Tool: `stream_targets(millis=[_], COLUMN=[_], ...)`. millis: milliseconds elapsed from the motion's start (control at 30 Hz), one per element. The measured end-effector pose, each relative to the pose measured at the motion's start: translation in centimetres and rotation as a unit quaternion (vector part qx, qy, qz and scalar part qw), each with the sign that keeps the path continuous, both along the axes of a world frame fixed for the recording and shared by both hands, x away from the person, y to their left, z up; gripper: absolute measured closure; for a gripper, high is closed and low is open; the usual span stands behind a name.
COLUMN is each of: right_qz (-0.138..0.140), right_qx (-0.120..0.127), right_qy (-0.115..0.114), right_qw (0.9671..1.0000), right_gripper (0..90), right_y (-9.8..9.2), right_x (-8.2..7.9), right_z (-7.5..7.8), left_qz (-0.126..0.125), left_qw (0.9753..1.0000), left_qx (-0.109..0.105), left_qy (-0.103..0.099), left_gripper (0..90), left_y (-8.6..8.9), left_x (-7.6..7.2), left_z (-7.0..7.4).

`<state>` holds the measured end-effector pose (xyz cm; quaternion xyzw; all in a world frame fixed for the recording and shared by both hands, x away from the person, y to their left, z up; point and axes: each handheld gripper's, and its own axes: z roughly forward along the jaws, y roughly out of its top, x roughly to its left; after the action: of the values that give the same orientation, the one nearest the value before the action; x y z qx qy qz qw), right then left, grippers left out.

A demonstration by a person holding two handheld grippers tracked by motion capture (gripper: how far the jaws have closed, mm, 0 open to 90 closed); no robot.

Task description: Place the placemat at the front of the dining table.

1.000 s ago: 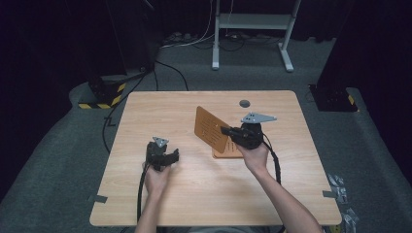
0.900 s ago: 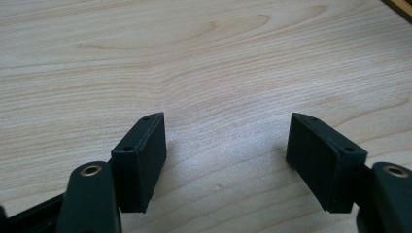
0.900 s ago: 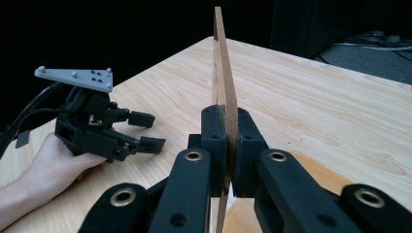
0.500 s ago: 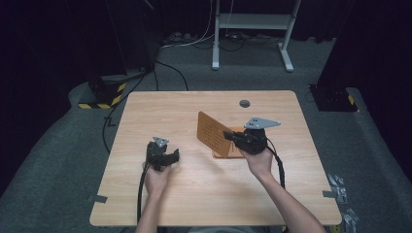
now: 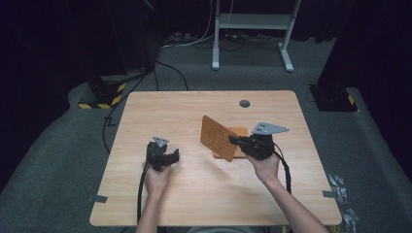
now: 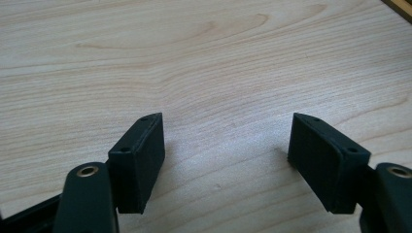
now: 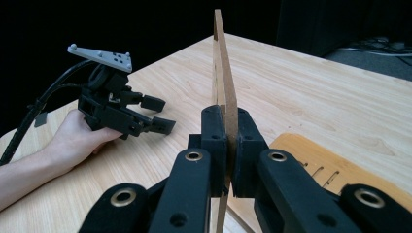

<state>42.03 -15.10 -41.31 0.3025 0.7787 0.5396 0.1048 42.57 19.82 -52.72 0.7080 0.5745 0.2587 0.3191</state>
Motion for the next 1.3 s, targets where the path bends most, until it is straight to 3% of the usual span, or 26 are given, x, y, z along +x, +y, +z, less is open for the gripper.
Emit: stream_targets(millis=[633, 933, 1300], right_qz=[-0.009, -0.031, -0.050], right_qx=[0.003, 0.016, 0.013], right_qy=[-0.002, -0.005, -0.012], right_qw=[1.0000, 0.9994, 0.9986], right_gripper=[86.5, 86.5, 86.5], right_y=[-3.3, -5.4, -6.7], right_x=[-1.7, -1.8, -1.9], right_z=[-0.6, -0.5, 0.0], left_qz=[0.002, 0.002, 0.000], left_qw=[1.0000, 1.0000, 1.0000], left_qx=[0.001, 0.000, 0.003], left_qy=[0.001, 0.001, 0.003], left_gripper=[28.4, 28.4, 28.0], left_y=[-0.1, -0.1, -0.1], left_x=[0.0, 0.0, 0.0], left_z=[0.0, 0.0, 0.0])
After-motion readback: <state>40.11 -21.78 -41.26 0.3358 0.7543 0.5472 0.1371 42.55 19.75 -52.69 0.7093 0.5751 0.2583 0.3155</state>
